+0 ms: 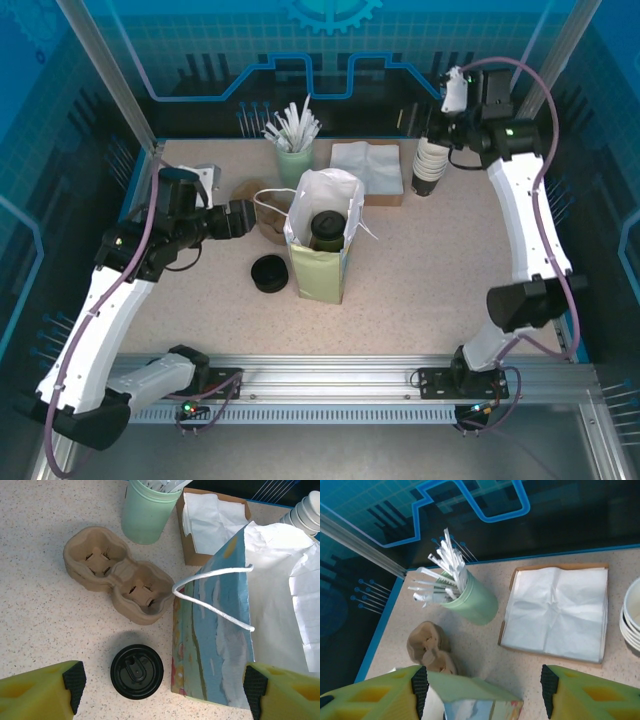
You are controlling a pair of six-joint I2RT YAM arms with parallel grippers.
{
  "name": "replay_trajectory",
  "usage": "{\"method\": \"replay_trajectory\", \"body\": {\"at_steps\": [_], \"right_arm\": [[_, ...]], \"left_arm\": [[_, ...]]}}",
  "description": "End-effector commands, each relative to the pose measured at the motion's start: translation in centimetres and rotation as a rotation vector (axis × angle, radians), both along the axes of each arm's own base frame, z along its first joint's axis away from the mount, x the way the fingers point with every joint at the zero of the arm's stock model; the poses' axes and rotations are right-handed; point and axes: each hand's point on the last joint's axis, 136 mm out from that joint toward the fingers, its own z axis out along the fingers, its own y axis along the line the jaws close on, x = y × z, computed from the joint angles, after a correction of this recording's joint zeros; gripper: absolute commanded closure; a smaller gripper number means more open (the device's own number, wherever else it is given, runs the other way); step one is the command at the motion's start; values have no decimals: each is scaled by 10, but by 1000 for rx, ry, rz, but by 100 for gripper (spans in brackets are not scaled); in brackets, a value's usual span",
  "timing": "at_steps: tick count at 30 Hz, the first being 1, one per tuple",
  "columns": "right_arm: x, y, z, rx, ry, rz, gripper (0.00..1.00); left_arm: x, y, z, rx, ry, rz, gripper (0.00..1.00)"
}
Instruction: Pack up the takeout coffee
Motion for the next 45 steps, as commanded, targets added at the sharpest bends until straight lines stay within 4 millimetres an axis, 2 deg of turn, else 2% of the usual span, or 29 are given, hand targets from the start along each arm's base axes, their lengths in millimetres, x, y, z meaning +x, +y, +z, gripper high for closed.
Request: {"method": "replay_trajectory", "body": {"at_steps": [1,3,8,14,17,20,32,35,45], "right_arm": [[19,0,-20,-88,52,-21,36],[33,4,-29,-108,60,-17,37],[67,30,-56,-161,48,30,38],[101,58,-109,-233,97,55,40],[114,66,-133,-275,107,48,40],[126,72,-166,-312,135,40,40],[149,76,-256,-425,207,26,39],[151,74,-272,-451,223,23,38],[154,68,-307,-522,256,18,36]], "left_arm": [[-3,4,-10,-4,23,26,16],[-4,5,-14,0,36,27,16],[-6,6,-22,11,65,31,17],[-9,8,-27,21,89,36,17],[-11,9,-29,21,99,40,17],[-12,9,-32,21,108,44,17],[-12,8,-43,17,146,48,17],[-12,7,-46,18,157,48,17],[-12,6,-54,16,177,50,17]]}}
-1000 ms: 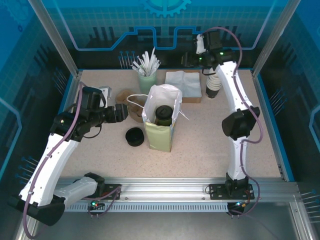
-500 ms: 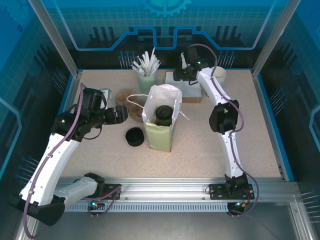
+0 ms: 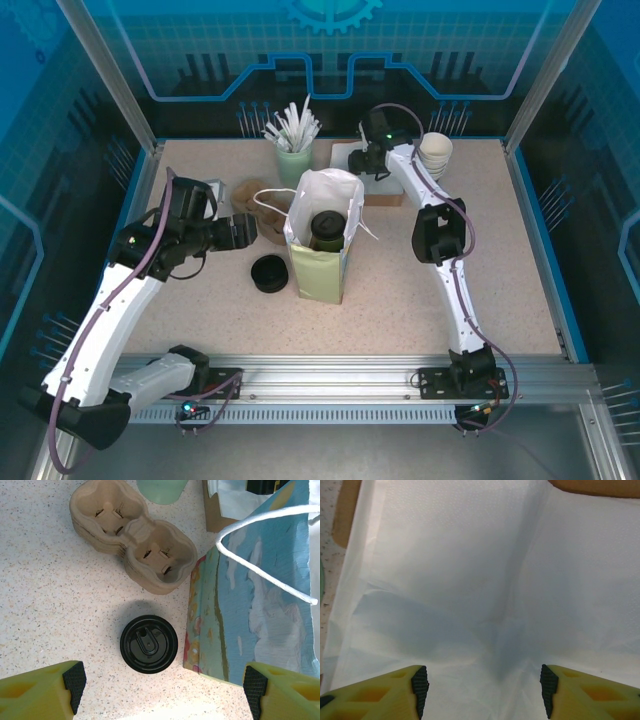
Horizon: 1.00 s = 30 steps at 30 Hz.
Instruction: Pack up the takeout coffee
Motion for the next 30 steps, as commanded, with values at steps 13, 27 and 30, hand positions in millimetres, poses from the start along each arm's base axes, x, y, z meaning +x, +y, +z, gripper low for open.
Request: {"method": "replay_trajectory", "body": {"at_steps": [13,27,30], "right_arm": [[5,5,-29,-53,7,20,39],[6,12,1,-5,-32,37,65],[6,12,15,1,-53,39,69]], "left_arm": [[-4,2,-12,-9,46,25,17],[-4,2,-18,-9,61,27,17],[-4,1,-19,-11,62,25,17]]}}
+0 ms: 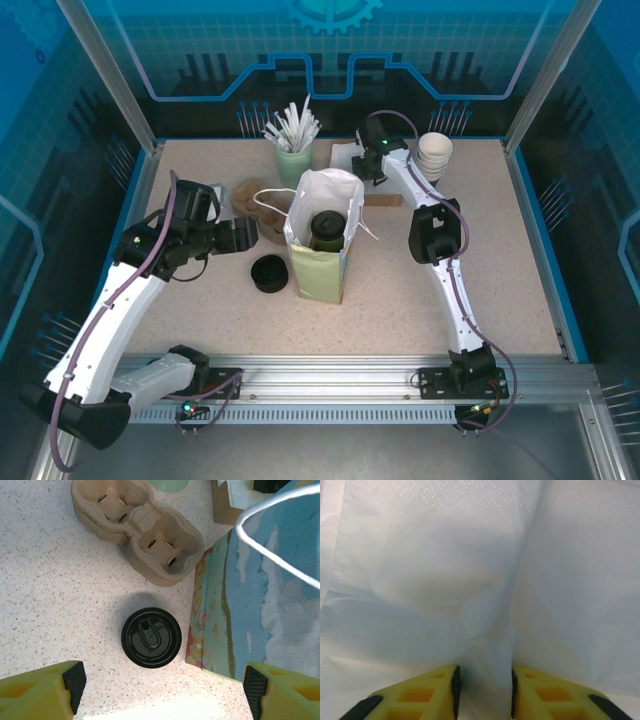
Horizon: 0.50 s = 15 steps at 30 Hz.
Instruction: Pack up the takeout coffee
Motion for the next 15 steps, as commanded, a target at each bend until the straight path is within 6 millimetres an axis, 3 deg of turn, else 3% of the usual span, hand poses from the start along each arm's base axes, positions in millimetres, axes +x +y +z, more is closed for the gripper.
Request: {"method": "replay_trajectory", "body": {"at_steps": [1,11,15], "right_arm": [[4,12,47,39,-80,25,69],[0,13,101,63,-160,38,82],[-6,14,133,81,-200,41,96]], "left_arm": [[-2,1,-4,-10,19,9,17],[-3,0,-4,-15,19,7,17],[-3,0,-2,-18,13,6,16]]}}
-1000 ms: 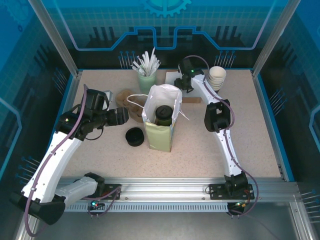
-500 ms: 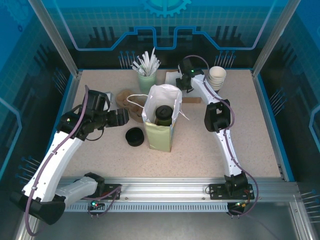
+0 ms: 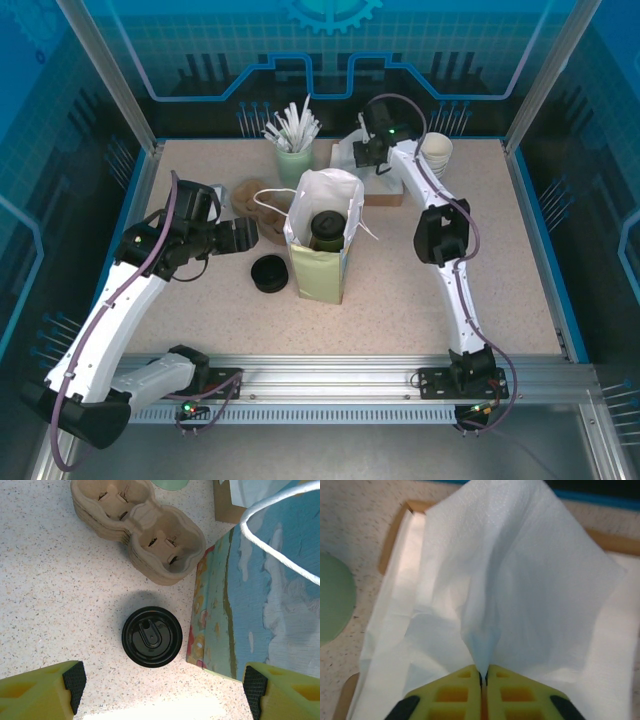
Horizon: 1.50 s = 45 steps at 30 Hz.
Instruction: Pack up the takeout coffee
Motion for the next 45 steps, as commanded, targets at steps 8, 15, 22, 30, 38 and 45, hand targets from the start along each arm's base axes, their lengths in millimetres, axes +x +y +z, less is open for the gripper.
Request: {"method": "replay_trajectory", "body": {"at_steps": [8,15,22,30,38,45], "right_arm": [[-42,11,141,119,-152,14,99],[-114,17,230,277,-173,20,98],[-192,29,297,574,-143,52,97],[-264,75,330,864,-4,197,96],[-287,107,302,926,40,173,100],[-282,122,248,886,87,103,100]], "left_arm": [[-1,-4,2,-41,-7,-2,16],[4,-20,12,-122,-45,-51,15],[12,-43,34,-220,-121,-150,15],[23,-68,53,-316,-157,-246,14],[37,-85,60,-375,-151,-292,15],[48,-96,55,-438,-139,-303,15]]}}
